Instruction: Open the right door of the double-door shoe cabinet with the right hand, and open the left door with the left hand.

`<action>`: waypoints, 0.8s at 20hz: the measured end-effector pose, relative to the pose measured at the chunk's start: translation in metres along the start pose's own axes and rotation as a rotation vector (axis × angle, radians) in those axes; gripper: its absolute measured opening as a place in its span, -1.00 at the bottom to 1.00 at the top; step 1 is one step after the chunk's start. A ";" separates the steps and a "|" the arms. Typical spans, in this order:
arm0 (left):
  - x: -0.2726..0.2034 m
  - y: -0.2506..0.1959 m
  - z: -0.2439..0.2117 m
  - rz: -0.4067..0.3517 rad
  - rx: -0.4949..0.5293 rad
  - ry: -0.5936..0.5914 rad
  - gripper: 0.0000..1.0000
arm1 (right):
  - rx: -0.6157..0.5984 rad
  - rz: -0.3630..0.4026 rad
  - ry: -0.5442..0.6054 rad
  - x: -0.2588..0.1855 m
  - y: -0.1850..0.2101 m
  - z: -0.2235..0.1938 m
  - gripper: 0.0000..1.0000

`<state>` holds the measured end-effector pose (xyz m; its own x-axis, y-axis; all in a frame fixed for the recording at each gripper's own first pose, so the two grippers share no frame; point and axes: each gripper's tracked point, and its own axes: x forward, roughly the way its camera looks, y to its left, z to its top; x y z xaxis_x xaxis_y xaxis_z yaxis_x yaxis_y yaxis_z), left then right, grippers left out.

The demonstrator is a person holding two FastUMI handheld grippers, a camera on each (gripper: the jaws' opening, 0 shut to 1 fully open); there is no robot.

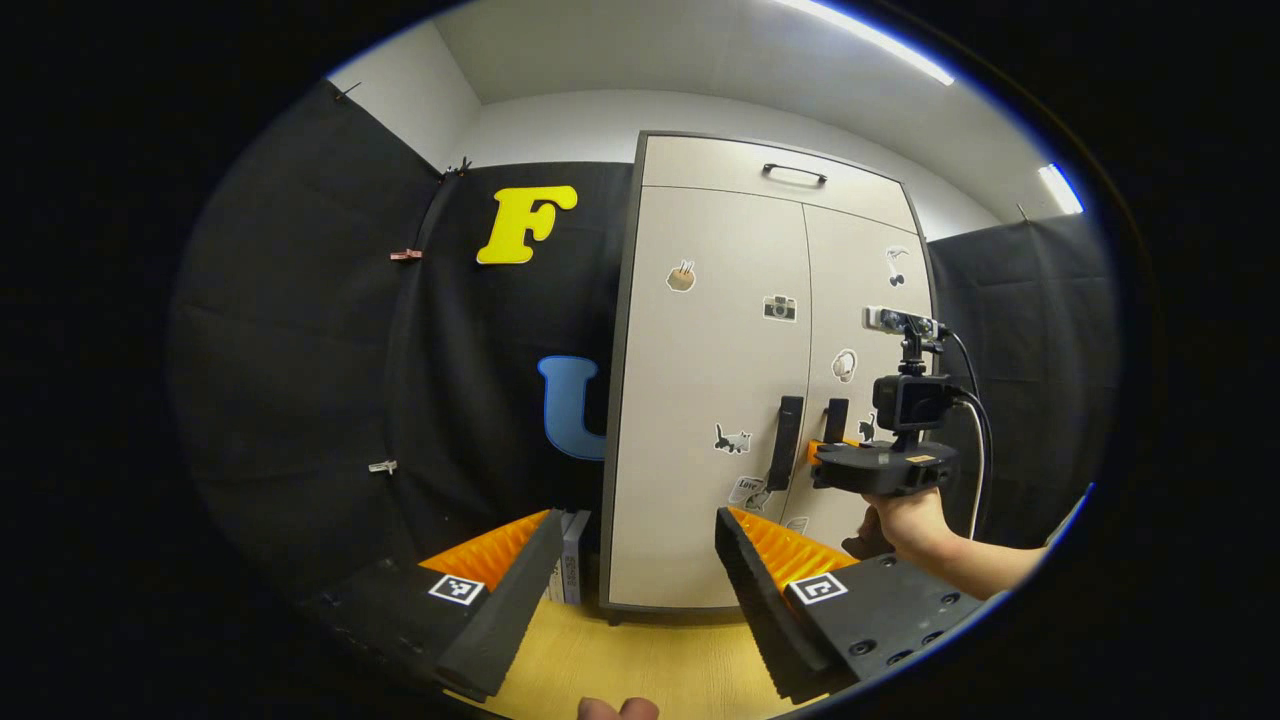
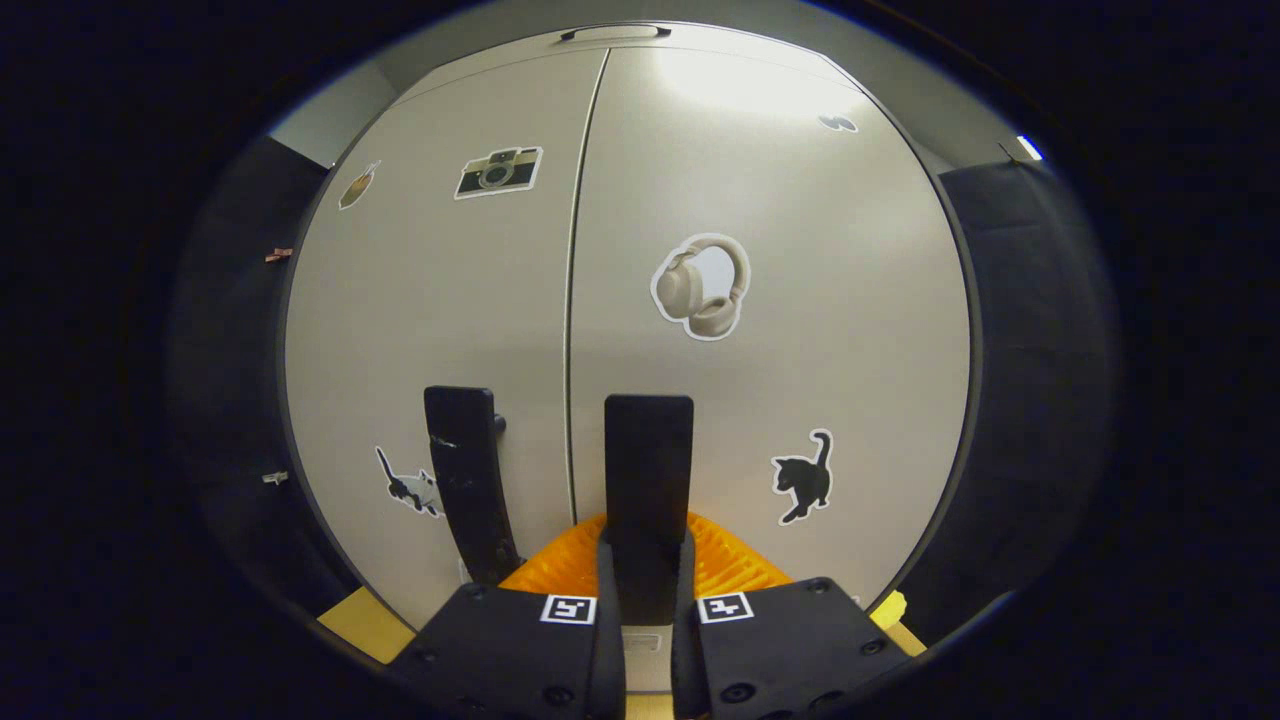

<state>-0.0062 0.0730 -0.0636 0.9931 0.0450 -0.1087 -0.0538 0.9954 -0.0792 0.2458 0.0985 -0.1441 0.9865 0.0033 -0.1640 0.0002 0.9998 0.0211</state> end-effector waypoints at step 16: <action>-0.035 -0.007 -0.002 0.043 0.005 0.007 0.90 | 0.077 0.133 -0.002 -0.042 -0.010 0.009 -0.82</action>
<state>-0.0404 0.0644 -0.0611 0.9891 0.0868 -0.1193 -0.0956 0.9930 -0.0699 0.2062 0.0879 -0.1290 0.9790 0.1357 -0.1523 -0.1184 0.9860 0.1177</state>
